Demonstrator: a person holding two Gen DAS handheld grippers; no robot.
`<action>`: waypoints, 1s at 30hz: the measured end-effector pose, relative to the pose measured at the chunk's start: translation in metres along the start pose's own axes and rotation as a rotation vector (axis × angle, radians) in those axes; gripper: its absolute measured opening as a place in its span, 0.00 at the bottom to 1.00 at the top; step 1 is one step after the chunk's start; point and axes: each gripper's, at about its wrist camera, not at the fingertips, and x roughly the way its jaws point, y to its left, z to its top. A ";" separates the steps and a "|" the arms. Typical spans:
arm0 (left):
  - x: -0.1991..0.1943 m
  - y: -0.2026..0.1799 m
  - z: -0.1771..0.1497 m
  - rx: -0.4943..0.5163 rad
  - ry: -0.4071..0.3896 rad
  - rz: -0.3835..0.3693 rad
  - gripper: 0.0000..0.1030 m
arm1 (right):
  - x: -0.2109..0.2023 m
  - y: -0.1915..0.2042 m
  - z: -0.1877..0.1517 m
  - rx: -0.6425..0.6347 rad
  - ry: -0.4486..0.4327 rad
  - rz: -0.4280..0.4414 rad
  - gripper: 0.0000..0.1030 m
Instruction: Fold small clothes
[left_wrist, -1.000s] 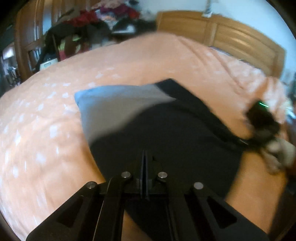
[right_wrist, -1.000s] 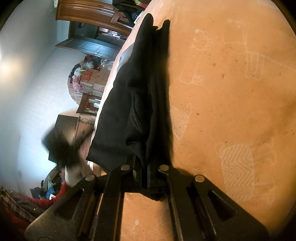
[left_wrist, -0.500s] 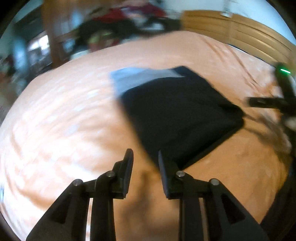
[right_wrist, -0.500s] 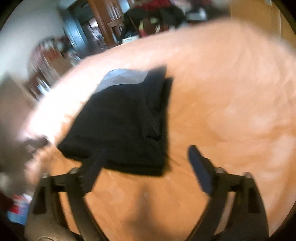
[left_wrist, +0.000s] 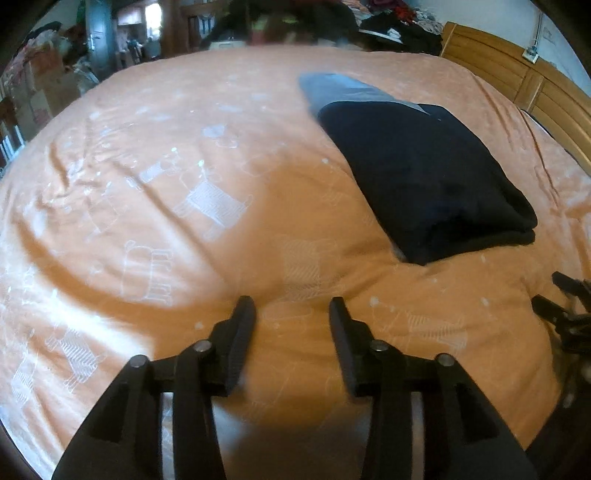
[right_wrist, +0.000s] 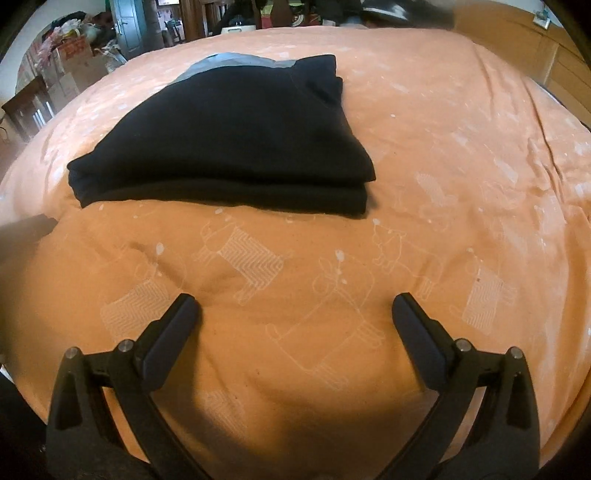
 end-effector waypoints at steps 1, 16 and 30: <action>0.007 -0.005 0.005 0.004 0.002 -0.007 0.60 | 0.001 0.000 0.001 -0.003 0.004 -0.003 1.00; 0.017 -0.010 0.010 -0.003 0.095 0.034 0.99 | -0.005 0.009 0.000 0.004 0.011 -0.004 1.00; 0.028 -0.005 0.011 0.011 0.065 0.014 1.00 | 0.003 -0.001 0.008 0.116 -0.017 0.024 1.00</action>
